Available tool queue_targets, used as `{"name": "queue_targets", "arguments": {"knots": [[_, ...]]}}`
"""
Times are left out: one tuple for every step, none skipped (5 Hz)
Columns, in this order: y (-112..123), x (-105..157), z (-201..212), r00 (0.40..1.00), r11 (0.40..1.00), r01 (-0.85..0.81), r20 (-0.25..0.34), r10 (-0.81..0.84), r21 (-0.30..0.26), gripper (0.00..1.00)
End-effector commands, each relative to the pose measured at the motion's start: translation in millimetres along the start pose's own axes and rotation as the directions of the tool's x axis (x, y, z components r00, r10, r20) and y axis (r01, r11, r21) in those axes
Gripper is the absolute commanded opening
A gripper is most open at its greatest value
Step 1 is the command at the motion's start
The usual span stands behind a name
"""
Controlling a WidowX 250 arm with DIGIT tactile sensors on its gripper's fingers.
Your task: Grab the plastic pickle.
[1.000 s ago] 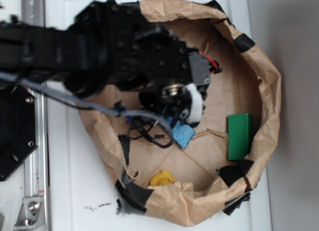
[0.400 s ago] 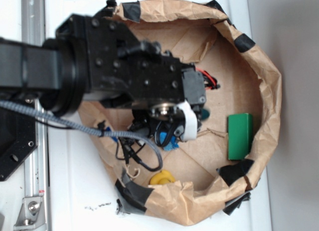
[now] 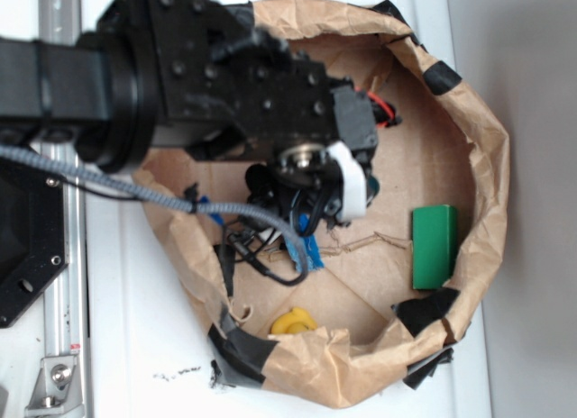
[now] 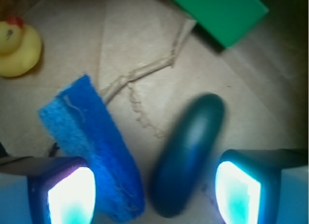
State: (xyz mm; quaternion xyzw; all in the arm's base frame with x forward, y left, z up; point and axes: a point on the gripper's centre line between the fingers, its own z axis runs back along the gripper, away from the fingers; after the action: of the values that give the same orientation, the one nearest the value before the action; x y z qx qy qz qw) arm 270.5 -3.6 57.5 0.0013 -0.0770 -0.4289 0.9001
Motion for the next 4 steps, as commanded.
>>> {"name": "queue_targets", "arguments": {"knots": [[20.5, -6.6, 7.6, 0.996, 0.995, -0.083, 0.02, 0.082, 0.063, 1.0], [33.0, -18.1, 20.9, 0.939, 0.94, -0.336, 0.097, 0.329, 0.063, 1.0], [34.7, -22.1, 22.1, 0.867, 0.871, -0.491, 0.121, 0.483, 0.036, 1.0], [27.3, -16.0, 9.2, 0.835, 0.837, -0.546, 0.112, 0.539, 0.042, 1.0]]}}
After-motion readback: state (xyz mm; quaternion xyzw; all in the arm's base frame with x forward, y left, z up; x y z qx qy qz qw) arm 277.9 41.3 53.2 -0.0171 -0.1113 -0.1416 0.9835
